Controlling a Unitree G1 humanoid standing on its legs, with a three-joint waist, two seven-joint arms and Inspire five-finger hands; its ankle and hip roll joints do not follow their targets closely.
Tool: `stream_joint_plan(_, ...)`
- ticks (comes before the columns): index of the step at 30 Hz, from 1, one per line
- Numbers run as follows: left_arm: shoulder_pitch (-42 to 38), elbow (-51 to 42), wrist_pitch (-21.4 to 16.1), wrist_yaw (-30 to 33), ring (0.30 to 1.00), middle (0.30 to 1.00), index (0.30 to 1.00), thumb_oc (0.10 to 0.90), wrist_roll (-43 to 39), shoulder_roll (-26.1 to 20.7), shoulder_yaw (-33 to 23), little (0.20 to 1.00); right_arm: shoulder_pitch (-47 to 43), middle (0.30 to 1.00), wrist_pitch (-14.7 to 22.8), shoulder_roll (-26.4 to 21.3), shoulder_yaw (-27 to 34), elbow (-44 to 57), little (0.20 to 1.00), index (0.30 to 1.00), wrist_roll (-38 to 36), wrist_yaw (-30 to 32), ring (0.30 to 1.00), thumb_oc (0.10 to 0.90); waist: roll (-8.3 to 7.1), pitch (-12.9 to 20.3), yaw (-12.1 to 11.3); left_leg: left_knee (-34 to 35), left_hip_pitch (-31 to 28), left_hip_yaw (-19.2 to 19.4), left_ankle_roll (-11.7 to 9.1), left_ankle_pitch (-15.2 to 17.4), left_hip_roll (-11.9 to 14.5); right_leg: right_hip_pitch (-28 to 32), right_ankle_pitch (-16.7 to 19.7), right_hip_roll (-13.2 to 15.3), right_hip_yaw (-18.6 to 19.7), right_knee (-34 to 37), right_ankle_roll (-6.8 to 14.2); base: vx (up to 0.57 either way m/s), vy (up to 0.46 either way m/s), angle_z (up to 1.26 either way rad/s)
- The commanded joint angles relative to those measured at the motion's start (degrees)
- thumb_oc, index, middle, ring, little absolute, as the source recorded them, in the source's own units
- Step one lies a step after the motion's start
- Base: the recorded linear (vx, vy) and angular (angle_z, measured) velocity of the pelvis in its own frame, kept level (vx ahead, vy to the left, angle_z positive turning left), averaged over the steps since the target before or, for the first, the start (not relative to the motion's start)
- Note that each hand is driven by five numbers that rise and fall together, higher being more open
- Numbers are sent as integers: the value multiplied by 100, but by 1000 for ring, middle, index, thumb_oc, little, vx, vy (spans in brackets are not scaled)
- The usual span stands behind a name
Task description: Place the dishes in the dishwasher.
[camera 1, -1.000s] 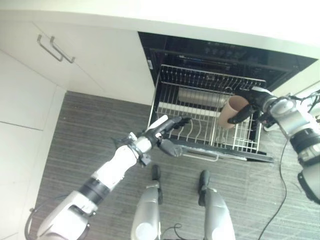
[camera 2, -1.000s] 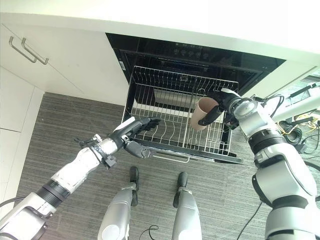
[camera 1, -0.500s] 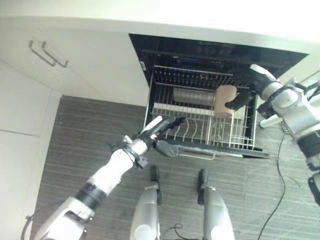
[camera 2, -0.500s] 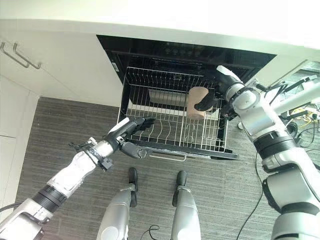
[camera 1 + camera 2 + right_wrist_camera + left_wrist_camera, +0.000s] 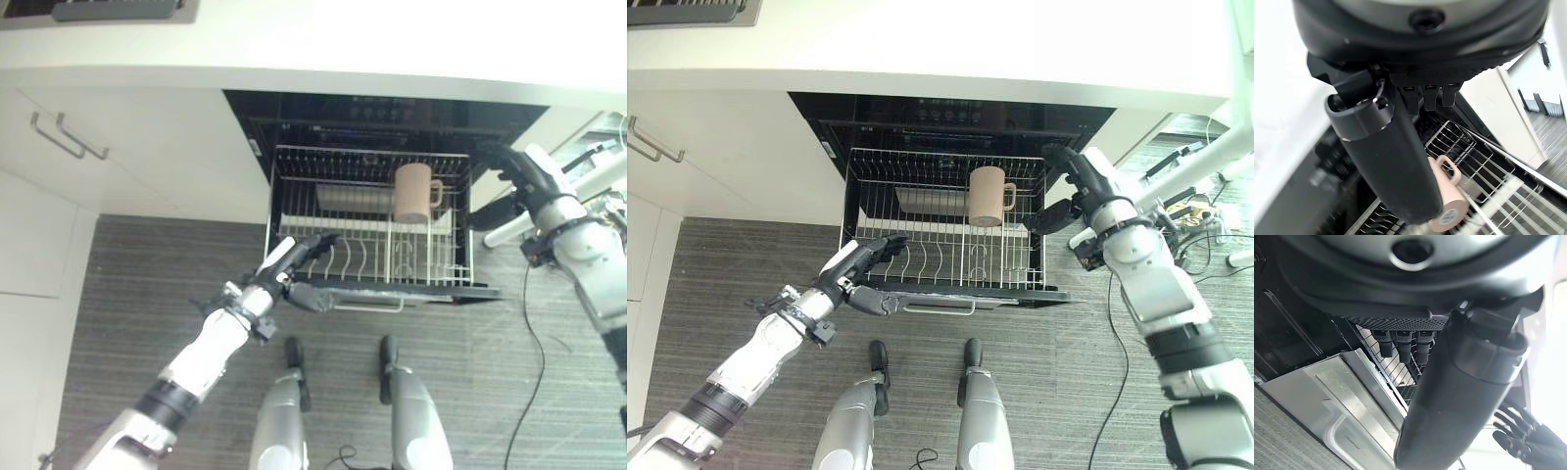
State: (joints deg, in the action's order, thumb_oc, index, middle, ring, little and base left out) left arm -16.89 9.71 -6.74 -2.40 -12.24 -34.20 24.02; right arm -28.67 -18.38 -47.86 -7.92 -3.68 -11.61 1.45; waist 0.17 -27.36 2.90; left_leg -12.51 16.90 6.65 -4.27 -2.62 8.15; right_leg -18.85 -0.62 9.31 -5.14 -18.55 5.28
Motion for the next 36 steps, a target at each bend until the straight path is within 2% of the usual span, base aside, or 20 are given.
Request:
stream_joint_plan(1,405,-603,-955,1057,900,900,900,800,-502,308,-1117,900,366,900,1228,542,581,575,900,900,-432,1182,900,800,-239,868,-161,-468,-269,-274,-174,1034,244,276,-309,216,6,136,337,66,-4,-6)
stream_joint_plan(2,487,-942,-1093,1098,900,900,900,800,-521,402,-1349,900,879,900,1656,940,851,853,900,900,-24,1518,900,800,-224,928,-142,-468,-316,-273,-160,1063,238,330,-331,216,18,136,341,55,3,-3)
stream_joint_plan(4,552,-1193,-1221,1155,900,900,900,800,-516,489,-1468,900,1194,900,1892,1170,964,1104,900,900,43,1724,900,800,-211,975,-137,-468,-358,-267,-145,1079,232,372,-342,214,24,136,341,48,29,8)
stream_joint_plan(5,675,-1564,-1258,1194,900,900,900,800,-420,645,-1648,900,1568,900,2186,1528,1120,1447,900,900,148,1887,900,800,-188,1060,-133,-468,-432,-242,-131,1115,224,439,-364,221,12,136,345,67,63,15)
stream_joint_plan(7,786,-1823,-1478,1271,900,900,900,800,-356,685,-1840,900,1753,900,2419,1714,1137,1691,900,900,280,1788,900,800,-171,1175,-146,-468,-527,-192,-115,1157,186,512,-386,237,-36,136,353,77,106,7)
stream_joint_plan(13,994,-2242,-1610,1110,900,900,900,800,-552,634,-2291,900,1935,900,2540,1609,1246,1954,900,900,138,1526,900,800,-164,1402,-213,-468,-683,-150,-38,1288,-46,622,-354,441,-43,136,501,66,189,-2)
stream_joint_plan(17,1126,-2495,-1640,778,900,900,900,800,-754,557,-2542,900,2244,900,2572,1669,1402,2144,900,900,330,1482,900,800,-198,1514,-185,-468,-768,-237,156,1399,-305,712,-140,624,84,136,678,72,238,-10)
stream_joint_plan(20,1263,-2608,-1576,623,900,900,900,800,-818,470,-2664,900,2367,900,2688,1750,1432,2204,900,900,325,1392,900,800,-173,1502,-242,-468,-850,-163,289,1403,-278,1039,261,530,-379,136,669,25,161,-16)
stream_joint_plan(21,1279,-2609,-1589,631,900,900,900,800,-788,452,-2673,900,2355,900,2736,1744,1414,2170,900,900,325,1375,900,800,-140,1475,-265,-468,-879,-120,314,1387,-233,1139,295,429,-528,136,644,-12,120,-68)
stream_joint_plan(23,1253,-2570,-1628,594,900,900,900,800,-830,388,-2666,900,2299,900,2842,1658,1391,2087,900,900,274,1437,900,800,-64,1425,-290,-468,-920,-81,387,1365,-192,1385,25,-77,-600,136,508,-13,50,-83)
stream_joint_plan(25,1198,-2499,-1634,547,900,900,900,800,-1054,380,-2671,900,2247,900,2908,1578,1439,2047,900,900,377,1475,900,800,-92,1460,-290,-468,-940,-42,426,1342,-375,1476,-395,-572,-535,136,229,-22,-30,-43)
stream_joint_plan(27,1144,-2494,-1565,570,900,900,900,800,-1121,406,-2677,900,2257,900,3000,1565,1440,2042,900,900,343,1460,900,800,-146,1476,-305,-468,-964,21,413,1337,-466,1416,-562,-575,-613,136,116,29,-105,-11)
stream_joint_plan(28,1168,-2502,-1520,571,900,900,900,800,-1152,500,-2681,900,2356,900,3039,1540,1521,2076,900,900,280,1459,900,800,-155,1514,-262,-468,-1018,7,373,1277,-520,1430,-794,-644,-442,136,-46,110,-225,-7)
stream_joint_plan(29,1200,-2520,-1467,524,900,900,900,800,-1291,596,-2646,900,2452,900,3008,1403,1676,2139,900,900,271,1538,900,800,-287,1526,-188,-468,-1245,276,326,1176,-669,1438,-834,-503,-367,136,-167,116,-220,4)
stream_joint_plan(30,1205,-2530,-1464,512,900,900,900,800,-1309,608,-2637,900,2462,900,3015,1383,1696,2150,900,900,300,1561,900,800,-314,1510,-187,-468,-1265,323,318,1176,-693,1454,-836,-463,-365,136,-176,98,-165,21)
stream_joint_plan(31,1239,-2546,-1489,475,900,900,900,800,-1335,645,-2624,900,2503,900,3037,1326,1757,2173,900,900,388,1590,900,800,-409,1471,-183,-468,-1371,445,233,883,-764,1503,-814,-348,-348,136,-229,68,-54,25)
stream_joint_plan(32,1276,-2566,-1516,422,900,900,900,800,-1390,664,-2623,900,2519,900,3018,1258,1823,2180,900,900,431,1673,900,800,-452,1417,-176,-676,-1336,503,128,640,-706,1556,-792,-297,-327,136,-265,88,-9,18)
stream_joint_plan(33,1307,-2615,-1479,377,900,900,900,800,-1472,716,-2615,900,2473,900,2979,1155,1910,2190,900,900,331,1788,900,800,-440,1365,-171,-795,-1133,515,-21,370,-455,1634,-791,-307,-299,136,-287,92,89,20)
stream_joint_plan(35,1328,-2589,-1507,385,900,900,900,800,-1495,776,-2553,900,2304,900,3070,1135,1963,2136,900,900,188,1805,900,800,-427,1400,-150,-468,-1097,423,-17,457,-148,1654,-818,-264,-141,136,-218,149,272,6)
stream_joint_plan(36,1336,-2589,-1569,485,900,900,900,800,-1437,787,-2518,900,2260,900,3114,1135,1943,2133,900,900,231,1740,900,800,-328,1448,-145,-468,-945,252,-67,560,108,1635,-862,-315,-44,136,-158,179,405,-24)
